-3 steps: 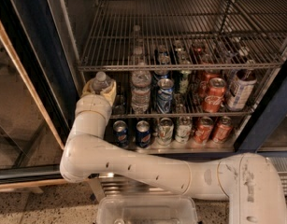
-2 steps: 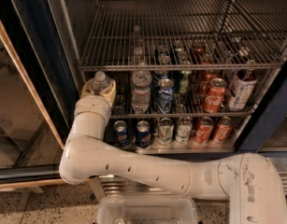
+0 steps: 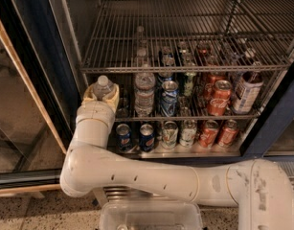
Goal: Pick water bottle from middle shelf of fridge
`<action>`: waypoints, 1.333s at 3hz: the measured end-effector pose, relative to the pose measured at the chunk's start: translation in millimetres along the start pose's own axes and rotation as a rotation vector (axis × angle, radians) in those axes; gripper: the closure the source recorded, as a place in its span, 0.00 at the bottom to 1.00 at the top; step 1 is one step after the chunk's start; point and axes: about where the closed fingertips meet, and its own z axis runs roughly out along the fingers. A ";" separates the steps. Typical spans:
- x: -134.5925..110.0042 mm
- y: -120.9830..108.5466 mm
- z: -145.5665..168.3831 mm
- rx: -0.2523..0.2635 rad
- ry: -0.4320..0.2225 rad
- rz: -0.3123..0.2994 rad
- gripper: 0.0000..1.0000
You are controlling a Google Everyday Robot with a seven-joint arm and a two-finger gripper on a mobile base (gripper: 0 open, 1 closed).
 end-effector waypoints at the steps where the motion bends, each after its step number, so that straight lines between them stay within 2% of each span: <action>1: -16.2 -9.8 -31.6 -0.020 0.002 -0.025 1.00; 3: -54.0 -29.3 -74.5 -0.027 -0.078 -0.040 1.00; 4: -75.3 -37.5 -94.9 -0.032 -0.149 -0.011 1.00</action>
Offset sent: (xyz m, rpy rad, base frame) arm -0.0893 -0.0566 0.0299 -0.0629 0.0037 -0.0843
